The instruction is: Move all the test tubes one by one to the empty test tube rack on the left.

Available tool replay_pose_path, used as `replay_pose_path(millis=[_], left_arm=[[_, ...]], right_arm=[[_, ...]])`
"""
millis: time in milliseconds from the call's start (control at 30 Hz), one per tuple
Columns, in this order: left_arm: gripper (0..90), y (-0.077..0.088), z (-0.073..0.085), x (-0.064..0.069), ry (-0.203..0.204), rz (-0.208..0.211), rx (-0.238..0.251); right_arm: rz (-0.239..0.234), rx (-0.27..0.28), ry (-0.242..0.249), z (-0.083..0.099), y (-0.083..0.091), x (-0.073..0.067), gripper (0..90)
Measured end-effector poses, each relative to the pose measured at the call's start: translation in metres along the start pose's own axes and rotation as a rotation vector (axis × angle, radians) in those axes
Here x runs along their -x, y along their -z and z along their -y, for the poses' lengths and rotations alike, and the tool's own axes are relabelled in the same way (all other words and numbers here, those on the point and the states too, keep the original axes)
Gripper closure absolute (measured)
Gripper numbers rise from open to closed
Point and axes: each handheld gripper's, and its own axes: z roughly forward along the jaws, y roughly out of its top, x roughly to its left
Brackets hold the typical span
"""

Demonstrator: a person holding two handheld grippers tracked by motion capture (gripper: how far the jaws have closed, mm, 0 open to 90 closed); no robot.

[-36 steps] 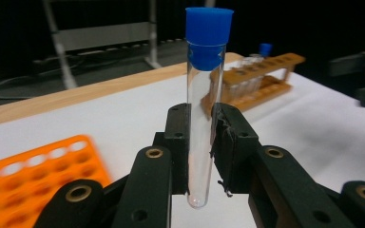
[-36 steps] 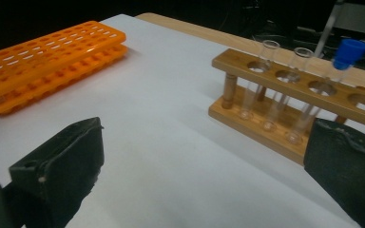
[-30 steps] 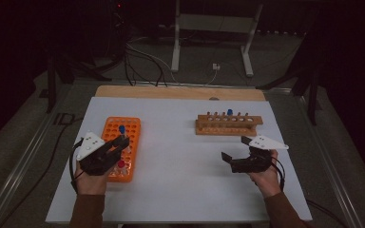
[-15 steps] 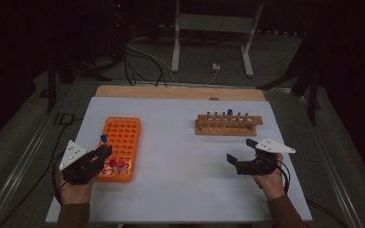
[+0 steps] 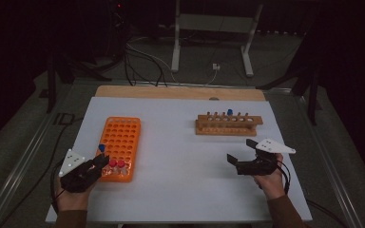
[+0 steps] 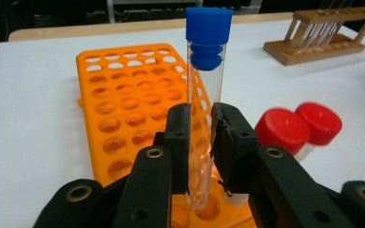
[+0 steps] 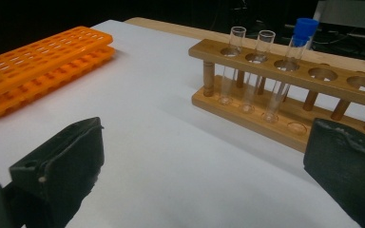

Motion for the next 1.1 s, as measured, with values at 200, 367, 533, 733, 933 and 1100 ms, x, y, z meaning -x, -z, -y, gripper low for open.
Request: replay_pose_path(millis=[200, 367, 533, 733, 933, 1100], left_arm=[[76.5, 0.001, 0.009, 0.001, -0.009, 0.010, -0.028], [76.7, -0.002, 0.017, 0.004, -0.051, 0.010, -0.089], [76.9, -0.005, 0.021, 0.006, -0.076, 0.015, -0.129], [77.2, -0.006, 0.022, 0.009, -0.111, 0.009, -0.155], [76.8, -0.009, 0.023, 0.009, -0.122, 0.006, -0.181], [66.7, -0.003, 0.022, 0.006, -0.090, 0.010, -0.155]], right_arm=[[-0.003, -0.003, 0.000, 0.000, 0.000, -0.001, 0.0], [-0.003, -0.006, 0.002, 0.001, -0.001, -0.001, 0.0], [-0.004, -0.007, 0.006, 0.001, -0.001, -0.002, 0.0], [-0.008, -0.012, 0.009, 0.002, -0.002, -0.002, 0.0], [-0.006, -0.014, 0.011, 0.002, -0.003, -0.002, 0.0], [-0.002, -0.008, 0.012, 0.001, -0.002, -0.001, 0.0]])
